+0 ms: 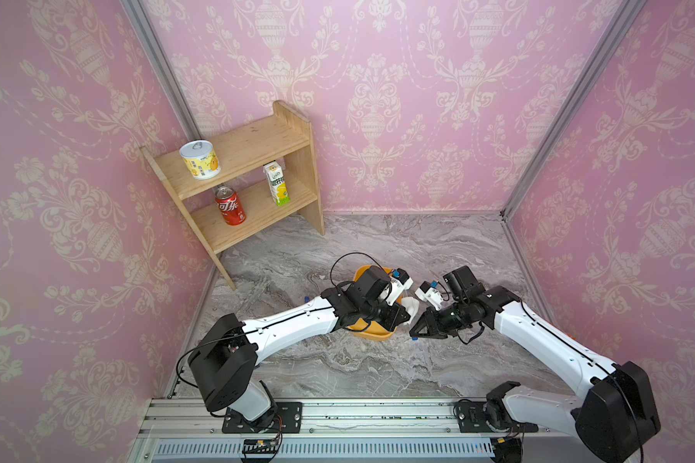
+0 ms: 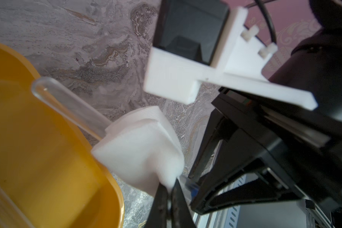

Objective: Wipe the exteriors of test tubes
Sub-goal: Wipe the dirt from the test tube.

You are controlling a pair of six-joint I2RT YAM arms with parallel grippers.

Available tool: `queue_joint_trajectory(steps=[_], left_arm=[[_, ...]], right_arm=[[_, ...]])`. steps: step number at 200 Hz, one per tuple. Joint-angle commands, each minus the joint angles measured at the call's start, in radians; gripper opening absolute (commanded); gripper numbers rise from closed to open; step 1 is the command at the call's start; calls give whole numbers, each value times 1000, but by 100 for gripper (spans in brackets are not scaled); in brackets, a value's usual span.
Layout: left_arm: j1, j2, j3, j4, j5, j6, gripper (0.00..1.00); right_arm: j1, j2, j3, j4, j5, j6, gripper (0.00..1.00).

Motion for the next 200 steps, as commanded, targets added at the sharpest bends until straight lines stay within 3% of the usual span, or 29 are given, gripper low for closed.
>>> queue_joint_trajectory(steps=[1, 129, 200], left_arm=[[39, 16, 47, -41, 0, 49, 4], [138, 126, 178, -45, 46, 85, 5], [132, 79, 123, -28, 65, 60, 5]], right_arm=[[2, -28, 8, -26, 2, -23, 8], [1, -51, 3, -28, 0, -23, 7], [-1, -48, 4, -25, 13, -26, 6]])
